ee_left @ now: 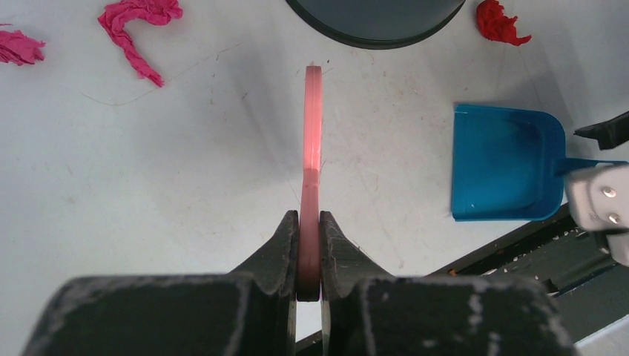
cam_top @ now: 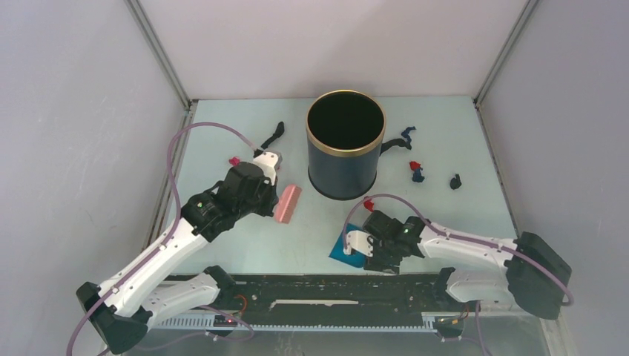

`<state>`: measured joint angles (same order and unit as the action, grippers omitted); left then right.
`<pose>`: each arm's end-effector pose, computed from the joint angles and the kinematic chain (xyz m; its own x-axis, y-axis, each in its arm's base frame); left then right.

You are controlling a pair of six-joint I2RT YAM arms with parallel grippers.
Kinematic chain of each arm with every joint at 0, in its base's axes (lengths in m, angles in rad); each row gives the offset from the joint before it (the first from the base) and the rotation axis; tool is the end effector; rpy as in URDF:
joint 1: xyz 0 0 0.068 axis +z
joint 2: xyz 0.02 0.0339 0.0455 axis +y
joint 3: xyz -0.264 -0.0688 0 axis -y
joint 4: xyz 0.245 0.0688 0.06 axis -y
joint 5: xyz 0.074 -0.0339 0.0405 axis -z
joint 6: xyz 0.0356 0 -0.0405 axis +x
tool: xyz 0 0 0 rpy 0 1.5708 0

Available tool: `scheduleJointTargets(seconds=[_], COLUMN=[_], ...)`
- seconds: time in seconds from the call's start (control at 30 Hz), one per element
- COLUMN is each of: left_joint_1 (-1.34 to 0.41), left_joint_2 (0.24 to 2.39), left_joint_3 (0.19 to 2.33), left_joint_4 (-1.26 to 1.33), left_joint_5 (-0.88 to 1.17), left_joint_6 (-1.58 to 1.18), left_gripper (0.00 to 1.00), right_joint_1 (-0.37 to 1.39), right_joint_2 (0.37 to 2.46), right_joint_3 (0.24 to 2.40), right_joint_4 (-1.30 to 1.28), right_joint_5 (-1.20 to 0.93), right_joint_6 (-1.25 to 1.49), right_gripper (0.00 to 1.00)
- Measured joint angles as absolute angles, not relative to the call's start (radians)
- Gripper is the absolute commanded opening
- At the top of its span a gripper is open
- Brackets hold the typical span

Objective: Sweep away the paper scraps from the table

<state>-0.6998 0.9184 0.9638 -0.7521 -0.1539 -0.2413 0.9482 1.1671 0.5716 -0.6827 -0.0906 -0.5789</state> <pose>0.1449 -0.1148 0.3234 -0.6131 0.2075 -0.7623 0.4127 0.9069 -0.0851 0.1049 0.1516 0.1637 -0.0164 -0.9572 -0.2888 -0.9954 0.0428 -0.0853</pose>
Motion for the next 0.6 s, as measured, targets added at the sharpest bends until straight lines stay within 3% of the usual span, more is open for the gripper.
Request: scheduleJointTargets(seconds=[0.23, 0.47, 0.6], left_joint_1=[-0.700, -0.700, -0.700], left_joint_2=[0.916, 0.915, 0.915], left_joint_3=[0.963, 0.961, 0.960], left_joint_4=[-0.752, -0.750, -0.750], left_joint_5=[-0.155, -0.157, -0.170], left_joint_6=[-0.232, -0.223, -0.215], left_gripper=[0.00, 0.00, 0.00], right_joint_1=[0.904, 0.815, 0.799], right_joint_2=[1.209, 1.143, 1.111], right_joint_3=[0.579, 0.578, 0.578], right_joint_4=[-0.645, -0.661, -0.684], right_joint_5=[-0.011, -0.073, -0.136], right_joint_6=[-0.552, -0.565, -0.577], right_gripper=[0.50, 0.29, 0.26])
